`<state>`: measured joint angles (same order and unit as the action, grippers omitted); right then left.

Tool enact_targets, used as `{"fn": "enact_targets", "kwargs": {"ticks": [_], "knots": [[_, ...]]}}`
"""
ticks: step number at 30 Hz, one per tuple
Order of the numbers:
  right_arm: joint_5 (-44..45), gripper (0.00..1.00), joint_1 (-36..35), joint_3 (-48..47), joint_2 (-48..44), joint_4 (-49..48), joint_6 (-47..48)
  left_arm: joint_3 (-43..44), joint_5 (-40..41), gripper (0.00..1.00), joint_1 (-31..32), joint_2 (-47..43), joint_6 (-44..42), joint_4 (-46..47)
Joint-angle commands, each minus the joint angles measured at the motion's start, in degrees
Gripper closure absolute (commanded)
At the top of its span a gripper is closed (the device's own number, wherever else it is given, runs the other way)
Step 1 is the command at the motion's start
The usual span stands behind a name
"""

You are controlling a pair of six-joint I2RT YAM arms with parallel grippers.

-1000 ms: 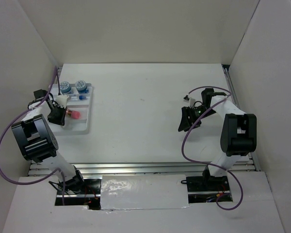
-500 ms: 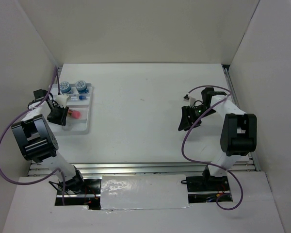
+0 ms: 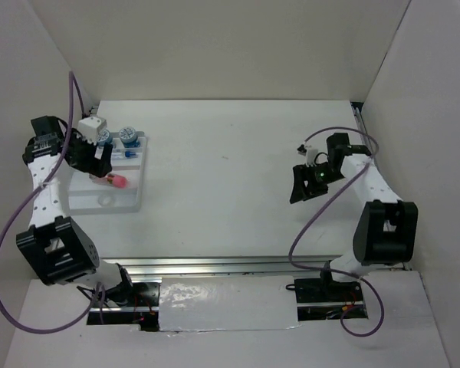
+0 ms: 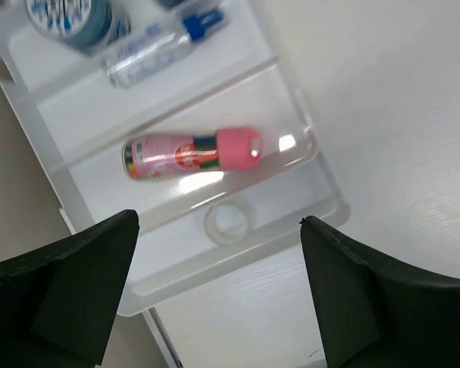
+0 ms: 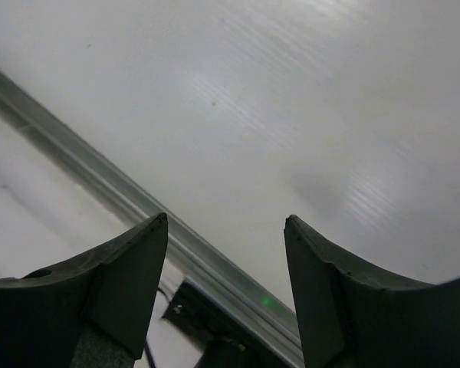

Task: Sort the stationery into containers
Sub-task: Reset both arms

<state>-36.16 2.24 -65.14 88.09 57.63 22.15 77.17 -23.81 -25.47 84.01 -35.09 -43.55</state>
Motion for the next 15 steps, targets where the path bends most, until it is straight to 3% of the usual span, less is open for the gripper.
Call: {"fn": "enact_targets", "kwargs": {"ticks": [1,6,9,15], "knots": [[10.1,0.30,2.8,0.3,-10.3,-1.5,1.5,1.7,-6.0,0.01,3.6,-5.6,2.2,-4.6],[18.5,0.21,4.4,5.4,-23.8,-10.2,0.6,-3.7,-5.3,0.01,7.4,-11.9,7.4,1.0],[21.9,0.04,4.4,10.6,-32.2,-15.9,0.6,-8.1,-4.2,0.01,9.6,-16.7,8.0,3.4],[26.5,0.00,4.3,16.3,-43.4,-20.4,0.8,-15.5,-2.8,0.01,12.3,-26.9,8.1,6.2]]}}
